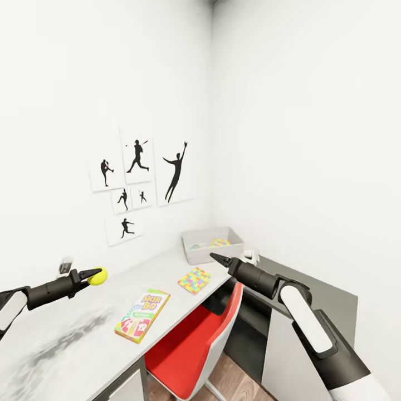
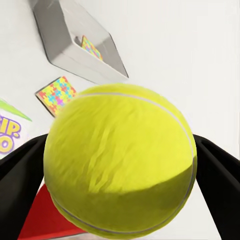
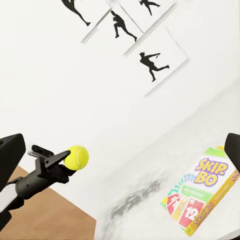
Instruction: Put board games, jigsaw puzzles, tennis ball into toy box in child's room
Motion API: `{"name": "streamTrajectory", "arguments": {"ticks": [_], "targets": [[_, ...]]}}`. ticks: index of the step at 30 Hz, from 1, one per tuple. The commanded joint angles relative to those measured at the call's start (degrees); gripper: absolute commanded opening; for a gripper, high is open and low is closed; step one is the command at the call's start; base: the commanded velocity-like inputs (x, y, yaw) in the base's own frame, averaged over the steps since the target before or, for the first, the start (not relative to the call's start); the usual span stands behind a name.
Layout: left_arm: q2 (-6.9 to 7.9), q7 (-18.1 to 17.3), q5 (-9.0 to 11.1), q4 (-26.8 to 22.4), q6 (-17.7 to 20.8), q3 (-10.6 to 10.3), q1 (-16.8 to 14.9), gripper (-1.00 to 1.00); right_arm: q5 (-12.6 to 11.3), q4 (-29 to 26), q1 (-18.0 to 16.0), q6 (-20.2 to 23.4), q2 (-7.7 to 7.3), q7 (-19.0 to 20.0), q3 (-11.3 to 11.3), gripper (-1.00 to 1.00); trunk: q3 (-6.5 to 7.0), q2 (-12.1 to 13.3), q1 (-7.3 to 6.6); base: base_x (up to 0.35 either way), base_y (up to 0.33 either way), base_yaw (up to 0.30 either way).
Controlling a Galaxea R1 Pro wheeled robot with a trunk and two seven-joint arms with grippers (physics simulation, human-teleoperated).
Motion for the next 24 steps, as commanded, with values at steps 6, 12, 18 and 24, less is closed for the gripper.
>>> {"name": "streamTrajectory", "arguments": {"ticks": [6, 12, 18, 24], "targets": [[0.37, -1.28, 0.08, 0.04, 0.30, 0.07, 0.25, -1.00, -0.01, 0.65, -0.03, 0.10, -0.03, 0.56, -0.40, 1.00, 0.53, -0.04, 0.03, 0.000, 0.039, -0.073], [0.41, -1.38, 0.09, 0.04, 0.30, 0.12, 0.33, -1.00, -0.01, 0.95, -0.03, 0.11, -0.03, 0.55, -0.47, 1.00, 1.09, -0.04, 0.03, 0.000, 0.006, -0.075], [0.41, -1.44, 0.10, 0.04, 0.30, 0.13, 0.35, -1.00, -0.01, 1.37, -0.03, 0.13, 0.05, 0.53, -0.53, 1.00, 1.64, -0.04, 0.03, 0.000, -0.053, -0.084], [0.41, -1.45, 0.10, 0.04, 0.28, 0.08, 0.34, -1.00, -0.01, 1.48, -0.03, 0.10, 0.06, 0.54, -0.78, 1.00, 2.05, -0.04, 0.03, 0.000, -0.156, -0.109]]}}
